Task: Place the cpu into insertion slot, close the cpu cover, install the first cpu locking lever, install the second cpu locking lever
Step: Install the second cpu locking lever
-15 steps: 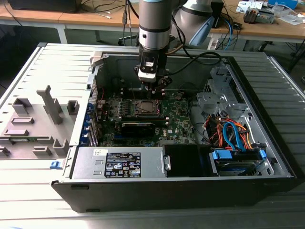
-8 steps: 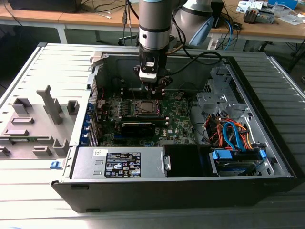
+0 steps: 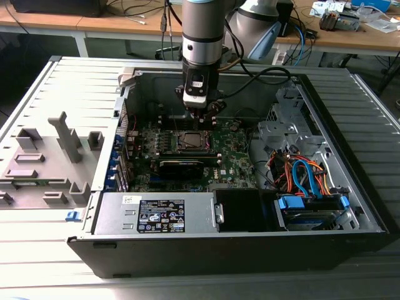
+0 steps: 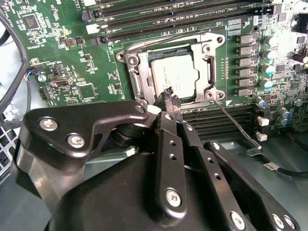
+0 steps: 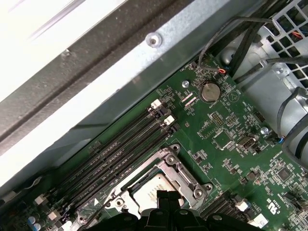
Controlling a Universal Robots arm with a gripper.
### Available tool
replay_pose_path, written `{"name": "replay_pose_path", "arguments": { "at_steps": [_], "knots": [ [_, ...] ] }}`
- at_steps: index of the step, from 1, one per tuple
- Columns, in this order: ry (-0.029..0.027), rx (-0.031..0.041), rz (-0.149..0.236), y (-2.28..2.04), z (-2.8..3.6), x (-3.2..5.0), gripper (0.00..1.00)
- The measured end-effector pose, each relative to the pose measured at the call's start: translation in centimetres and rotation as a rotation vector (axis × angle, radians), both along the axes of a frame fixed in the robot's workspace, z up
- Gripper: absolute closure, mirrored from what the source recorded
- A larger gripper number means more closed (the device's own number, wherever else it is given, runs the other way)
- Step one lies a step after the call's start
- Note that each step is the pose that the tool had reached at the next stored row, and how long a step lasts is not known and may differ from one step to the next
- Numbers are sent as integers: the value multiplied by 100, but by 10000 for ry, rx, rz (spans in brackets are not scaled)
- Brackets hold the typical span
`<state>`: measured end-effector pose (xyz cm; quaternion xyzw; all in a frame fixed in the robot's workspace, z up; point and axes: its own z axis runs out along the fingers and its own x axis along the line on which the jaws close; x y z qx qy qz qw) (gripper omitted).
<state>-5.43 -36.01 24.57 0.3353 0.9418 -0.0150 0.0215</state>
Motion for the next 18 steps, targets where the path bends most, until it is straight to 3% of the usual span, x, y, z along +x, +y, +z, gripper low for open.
{"name": "replay_pose_path", "arguments": {
  "at_steps": [18],
  "knots": [
    [0, 0, 339, 0, 0, 0, 89]
  ]
}}
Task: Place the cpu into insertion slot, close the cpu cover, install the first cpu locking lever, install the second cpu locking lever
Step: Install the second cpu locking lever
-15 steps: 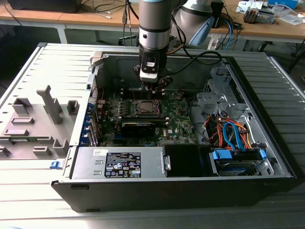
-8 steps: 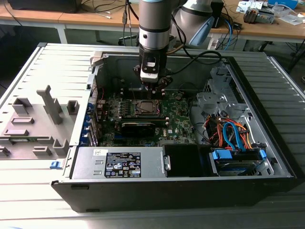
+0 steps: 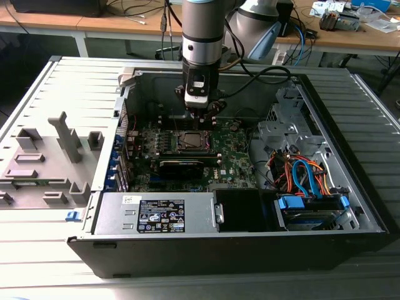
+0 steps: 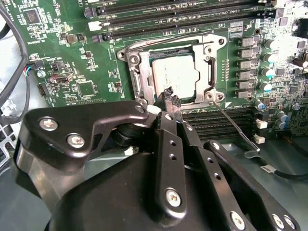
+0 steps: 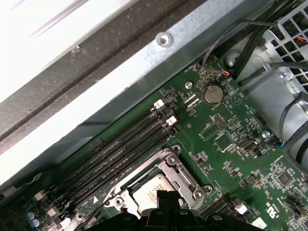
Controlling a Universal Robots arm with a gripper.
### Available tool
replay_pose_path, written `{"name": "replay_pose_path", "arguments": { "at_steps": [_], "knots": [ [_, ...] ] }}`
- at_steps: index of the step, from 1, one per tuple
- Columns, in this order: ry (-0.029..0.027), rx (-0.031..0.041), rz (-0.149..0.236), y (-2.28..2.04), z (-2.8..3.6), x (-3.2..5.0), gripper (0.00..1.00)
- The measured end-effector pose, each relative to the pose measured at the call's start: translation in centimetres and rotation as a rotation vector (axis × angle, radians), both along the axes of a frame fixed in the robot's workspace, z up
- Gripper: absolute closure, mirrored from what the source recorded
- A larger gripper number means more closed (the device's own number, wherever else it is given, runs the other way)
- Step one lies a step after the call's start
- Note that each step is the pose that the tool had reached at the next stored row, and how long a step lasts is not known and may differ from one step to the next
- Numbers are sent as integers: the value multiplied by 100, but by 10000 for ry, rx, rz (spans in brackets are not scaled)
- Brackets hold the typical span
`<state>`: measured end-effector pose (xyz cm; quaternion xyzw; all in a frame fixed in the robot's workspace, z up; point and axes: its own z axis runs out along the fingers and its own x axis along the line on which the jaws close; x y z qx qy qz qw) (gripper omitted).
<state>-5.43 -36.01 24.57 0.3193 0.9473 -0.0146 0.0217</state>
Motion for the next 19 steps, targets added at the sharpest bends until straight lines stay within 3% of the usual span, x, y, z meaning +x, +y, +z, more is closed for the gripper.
{"name": "replay_pose_path", "arguments": {
  "at_steps": [19],
  "knots": [
    [0, 0, 271, 0, 0, 0, 89]
  ]
}}
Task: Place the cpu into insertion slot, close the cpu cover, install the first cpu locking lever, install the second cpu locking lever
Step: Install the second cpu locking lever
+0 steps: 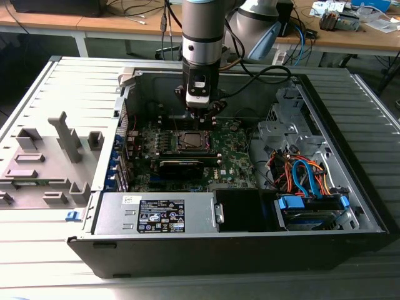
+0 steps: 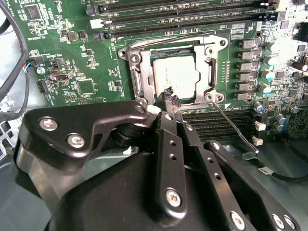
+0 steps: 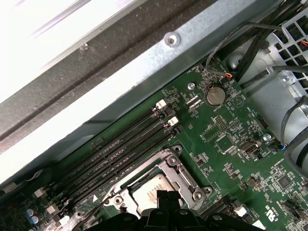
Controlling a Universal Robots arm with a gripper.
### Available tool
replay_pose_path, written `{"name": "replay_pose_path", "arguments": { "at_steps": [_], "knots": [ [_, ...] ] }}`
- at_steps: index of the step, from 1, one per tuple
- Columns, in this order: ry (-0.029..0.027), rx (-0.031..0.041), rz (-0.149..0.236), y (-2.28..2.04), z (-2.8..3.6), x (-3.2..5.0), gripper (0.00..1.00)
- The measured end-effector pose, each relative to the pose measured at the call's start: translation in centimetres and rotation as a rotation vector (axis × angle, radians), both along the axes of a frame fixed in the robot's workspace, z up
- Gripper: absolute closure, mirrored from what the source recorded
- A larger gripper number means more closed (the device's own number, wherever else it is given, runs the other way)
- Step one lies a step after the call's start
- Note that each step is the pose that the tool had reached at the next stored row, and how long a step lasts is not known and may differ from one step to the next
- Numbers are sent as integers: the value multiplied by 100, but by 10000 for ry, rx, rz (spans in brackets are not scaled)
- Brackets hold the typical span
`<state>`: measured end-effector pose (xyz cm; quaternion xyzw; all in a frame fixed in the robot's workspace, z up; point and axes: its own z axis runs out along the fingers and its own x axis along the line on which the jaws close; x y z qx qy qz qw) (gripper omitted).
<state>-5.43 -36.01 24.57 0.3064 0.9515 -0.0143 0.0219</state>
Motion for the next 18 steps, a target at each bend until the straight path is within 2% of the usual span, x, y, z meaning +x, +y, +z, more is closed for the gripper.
{"name": "replay_pose_path", "arguments": {
  "at_steps": [18],
  "knots": [
    [0, 0, 327, 0, 0, 0, 89]
  ]
}}
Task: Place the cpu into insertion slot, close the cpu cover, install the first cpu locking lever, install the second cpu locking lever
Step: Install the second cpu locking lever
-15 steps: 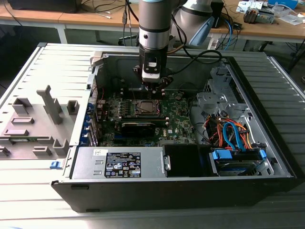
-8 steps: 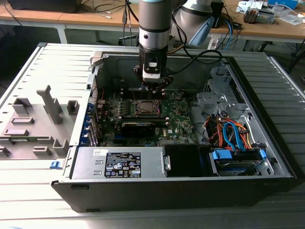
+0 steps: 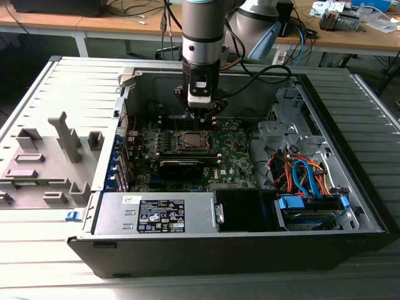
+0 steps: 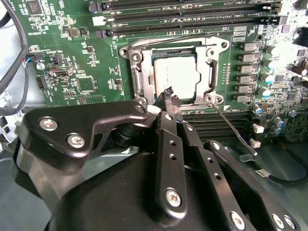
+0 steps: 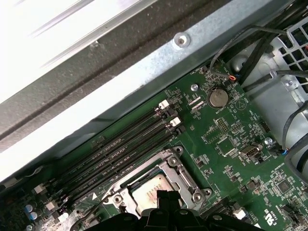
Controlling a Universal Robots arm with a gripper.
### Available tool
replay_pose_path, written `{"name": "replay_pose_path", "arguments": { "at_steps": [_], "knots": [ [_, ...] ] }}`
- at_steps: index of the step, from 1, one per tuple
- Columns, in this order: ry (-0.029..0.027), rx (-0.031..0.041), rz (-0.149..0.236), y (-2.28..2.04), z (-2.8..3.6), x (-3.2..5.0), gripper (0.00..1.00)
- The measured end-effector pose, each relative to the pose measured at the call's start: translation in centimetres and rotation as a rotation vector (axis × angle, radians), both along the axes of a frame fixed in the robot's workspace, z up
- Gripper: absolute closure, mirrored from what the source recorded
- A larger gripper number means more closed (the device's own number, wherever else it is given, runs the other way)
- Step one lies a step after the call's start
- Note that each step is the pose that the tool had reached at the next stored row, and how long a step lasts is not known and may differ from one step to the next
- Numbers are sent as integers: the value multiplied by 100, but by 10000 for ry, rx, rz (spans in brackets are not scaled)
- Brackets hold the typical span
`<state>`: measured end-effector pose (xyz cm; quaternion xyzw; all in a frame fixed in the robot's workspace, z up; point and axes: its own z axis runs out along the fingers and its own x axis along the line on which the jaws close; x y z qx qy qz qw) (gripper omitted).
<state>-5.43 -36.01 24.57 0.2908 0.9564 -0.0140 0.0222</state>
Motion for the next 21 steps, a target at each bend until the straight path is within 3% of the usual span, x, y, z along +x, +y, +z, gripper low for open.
{"name": "replay_pose_path", "arguments": {
  "at_steps": [21],
  "knots": [
    [0, 0, 319, 0, 0, 0, 89]
  ]
}}
